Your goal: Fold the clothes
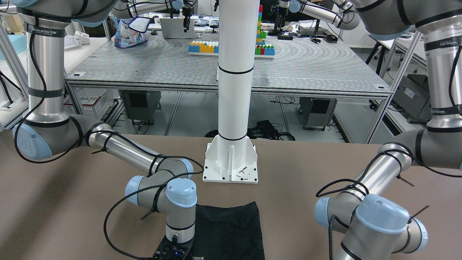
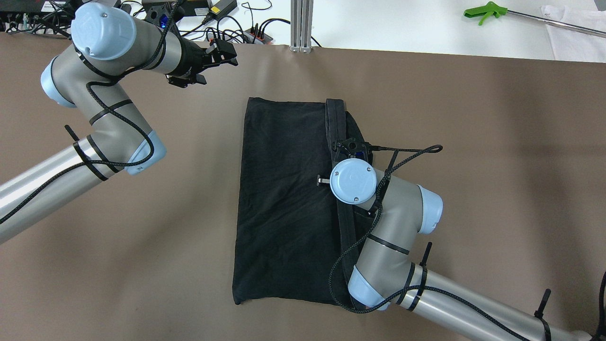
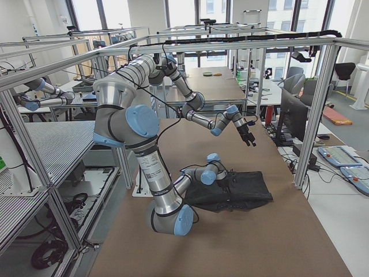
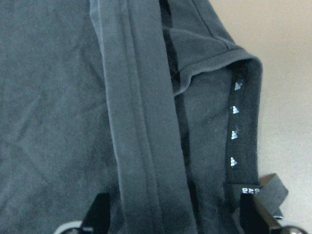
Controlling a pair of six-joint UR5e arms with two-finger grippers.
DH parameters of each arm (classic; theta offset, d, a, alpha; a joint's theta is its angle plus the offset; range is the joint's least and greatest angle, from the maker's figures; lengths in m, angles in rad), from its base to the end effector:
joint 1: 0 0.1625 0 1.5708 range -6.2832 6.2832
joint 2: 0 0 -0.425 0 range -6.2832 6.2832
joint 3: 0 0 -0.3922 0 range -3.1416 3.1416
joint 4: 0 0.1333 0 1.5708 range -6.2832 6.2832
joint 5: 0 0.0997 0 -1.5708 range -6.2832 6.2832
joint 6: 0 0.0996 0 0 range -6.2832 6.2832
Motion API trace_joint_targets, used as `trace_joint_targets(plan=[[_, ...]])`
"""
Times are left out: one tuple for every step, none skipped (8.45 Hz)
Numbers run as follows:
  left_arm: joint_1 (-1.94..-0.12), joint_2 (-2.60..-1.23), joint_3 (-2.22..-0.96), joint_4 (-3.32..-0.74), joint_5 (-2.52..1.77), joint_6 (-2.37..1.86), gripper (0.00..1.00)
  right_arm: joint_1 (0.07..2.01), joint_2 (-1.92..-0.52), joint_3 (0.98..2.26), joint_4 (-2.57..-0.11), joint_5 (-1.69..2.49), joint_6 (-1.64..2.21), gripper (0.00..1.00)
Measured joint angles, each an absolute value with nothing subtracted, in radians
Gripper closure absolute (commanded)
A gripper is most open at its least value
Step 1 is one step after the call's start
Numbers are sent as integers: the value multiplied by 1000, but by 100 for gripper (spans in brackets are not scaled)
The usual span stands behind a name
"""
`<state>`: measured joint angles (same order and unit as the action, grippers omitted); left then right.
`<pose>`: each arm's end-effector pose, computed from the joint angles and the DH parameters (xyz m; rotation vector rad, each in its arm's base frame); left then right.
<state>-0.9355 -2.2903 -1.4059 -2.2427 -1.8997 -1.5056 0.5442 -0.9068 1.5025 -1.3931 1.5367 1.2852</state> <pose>0.3553 -0.6523 0.2136 0.3358 1.2192 -0.5520 -0.5516 -0.4936 0.2787 0.3424 -0.6967 0.2587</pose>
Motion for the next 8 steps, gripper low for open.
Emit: trace_joint_targets(plan=[[-934, -2290, -1405, -2243, -1899, -1507, 0, 544, -911, 1501, -1397, 1536, 1280, 6], [-933, -2290, -1406, -2243, -1898, -1509, 0, 544, -916, 1500, -1399, 1536, 1276, 6], [-932, -2289, -1406, -2243, -1897, -1511, 0, 544, -922, 1500, -1401, 1536, 1268, 6], [-930, -2289, -1407, -2243, -1897, -1515, 0, 544, -928, 1501, -1401, 1536, 1259, 6], [-929, -2292, -1408, -2243, -1896, -1518, 0, 546, -939, 1505, -1402, 1539, 1250, 6], [-927, -2295, -1408, -2243, -1896, -1519, 0, 549, -950, 1508, -1401, 1543, 1232, 6], [-924, -2297, -1408, -2242, -1894, -1520, 0, 557, -964, 1516, -1401, 1550, 1214, 6], [-915, -2301, -1408, -2242, -1884, -1521, 0, 575, -983, 1536, -1401, 1571, 1196, 6]])
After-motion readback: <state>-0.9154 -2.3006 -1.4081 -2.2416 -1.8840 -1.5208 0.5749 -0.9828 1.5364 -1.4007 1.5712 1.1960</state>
